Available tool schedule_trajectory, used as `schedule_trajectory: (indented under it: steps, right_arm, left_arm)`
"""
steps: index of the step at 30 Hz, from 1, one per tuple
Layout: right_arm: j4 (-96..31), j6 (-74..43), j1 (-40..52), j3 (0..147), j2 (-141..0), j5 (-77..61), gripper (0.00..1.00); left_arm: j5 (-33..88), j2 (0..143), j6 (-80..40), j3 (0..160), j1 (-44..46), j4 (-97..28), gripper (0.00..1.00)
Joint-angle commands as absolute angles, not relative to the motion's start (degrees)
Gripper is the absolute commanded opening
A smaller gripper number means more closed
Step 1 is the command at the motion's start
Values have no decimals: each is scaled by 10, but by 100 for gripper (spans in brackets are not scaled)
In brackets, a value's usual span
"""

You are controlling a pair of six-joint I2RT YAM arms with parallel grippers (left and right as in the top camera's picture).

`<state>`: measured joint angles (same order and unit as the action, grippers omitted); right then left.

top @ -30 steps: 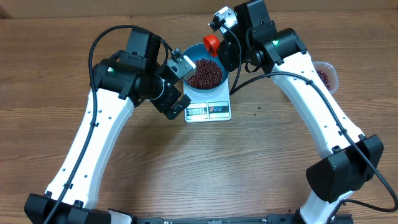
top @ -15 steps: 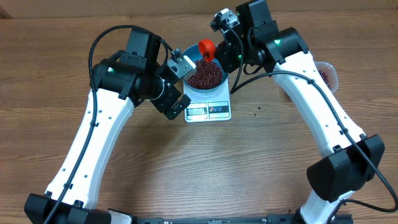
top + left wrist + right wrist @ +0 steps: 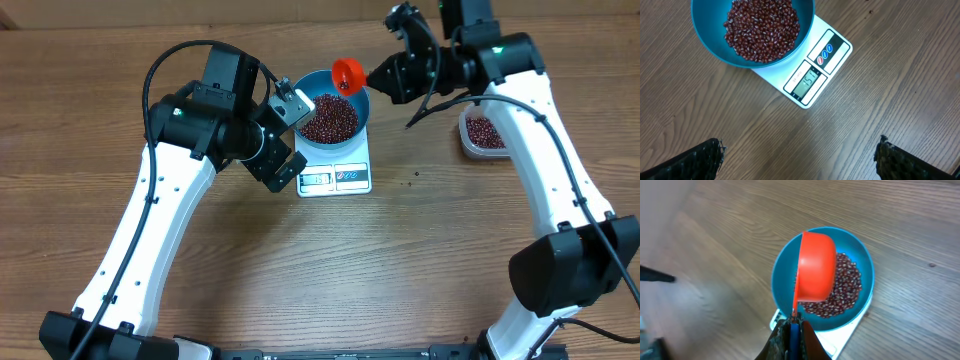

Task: Scoop item into bowl and weigh 150g on scale
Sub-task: 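Return the red cup right to the bean tub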

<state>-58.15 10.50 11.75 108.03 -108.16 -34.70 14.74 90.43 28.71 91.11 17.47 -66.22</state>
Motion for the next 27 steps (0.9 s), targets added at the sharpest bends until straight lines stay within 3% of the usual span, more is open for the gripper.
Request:
schedule_trajectory:
  steps: [1, 8, 17, 22, 27]
  right_arm:
    - [-584, 103, 95, 1096, -1059, -428, 4]
    - [-613, 103, 38, 1096, -1059, -515, 4]
    - [-687, 110, -113, 1096, -1059, -592, 4]
    - [-734, 112, -193, 1096, -1059, -500, 4]
    - [-761, 111, -213, 1096, -1059, -345, 4]
  left_arm:
    - [148, 908, 296, 908, 173, -662, 99]
    - [148, 908, 296, 908, 173, -662, 99]
    - [148, 908, 296, 908, 173, -662, 99]
    - [148, 908, 296, 908, 173, -662, 100]
    - [148, 908, 296, 908, 173, -662, 99]
